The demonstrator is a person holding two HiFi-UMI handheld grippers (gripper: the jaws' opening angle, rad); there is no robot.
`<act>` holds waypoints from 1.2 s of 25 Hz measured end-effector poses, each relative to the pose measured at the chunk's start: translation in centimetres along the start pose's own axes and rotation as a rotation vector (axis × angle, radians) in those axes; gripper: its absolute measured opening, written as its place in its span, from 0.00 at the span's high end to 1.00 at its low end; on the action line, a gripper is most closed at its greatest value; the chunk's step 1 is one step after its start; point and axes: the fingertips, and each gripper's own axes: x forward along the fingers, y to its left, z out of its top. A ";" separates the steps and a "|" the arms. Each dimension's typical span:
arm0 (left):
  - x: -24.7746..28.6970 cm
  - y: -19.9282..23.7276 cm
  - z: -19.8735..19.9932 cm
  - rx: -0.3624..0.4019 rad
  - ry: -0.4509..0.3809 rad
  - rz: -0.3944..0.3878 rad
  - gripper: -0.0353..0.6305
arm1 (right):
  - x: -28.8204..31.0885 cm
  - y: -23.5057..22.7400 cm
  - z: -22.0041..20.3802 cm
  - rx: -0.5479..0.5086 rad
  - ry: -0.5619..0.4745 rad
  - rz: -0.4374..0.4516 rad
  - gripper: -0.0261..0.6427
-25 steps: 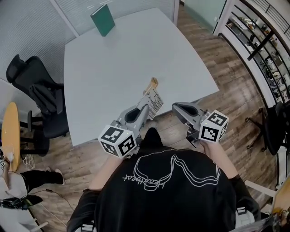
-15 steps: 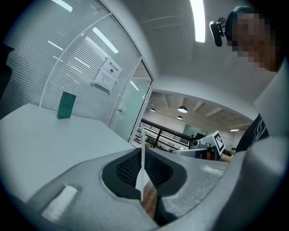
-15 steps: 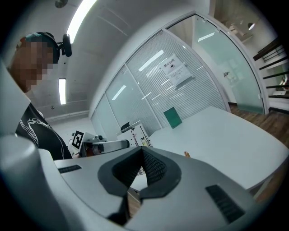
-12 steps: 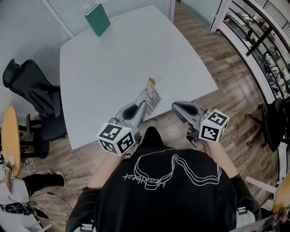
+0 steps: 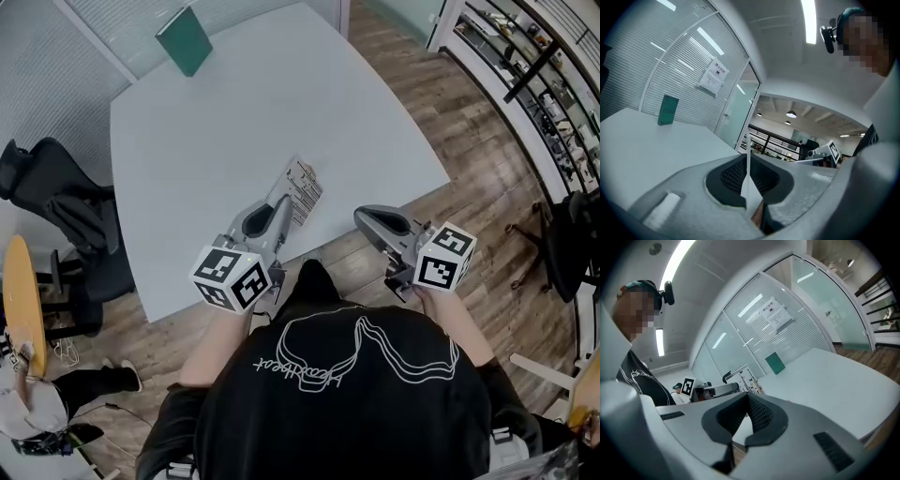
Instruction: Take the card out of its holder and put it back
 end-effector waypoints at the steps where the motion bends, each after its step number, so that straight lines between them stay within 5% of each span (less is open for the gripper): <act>1: 0.3 0.5 0.1 0.000 0.001 0.005 0.91 | 0.2 -0.3 0.2 0.004 -0.003 -0.002 0.95; 30: 6.4 9.8 -2.4 0.006 0.066 0.101 0.91 | 4.8 -7.2 -0.5 0.124 0.039 -0.033 0.95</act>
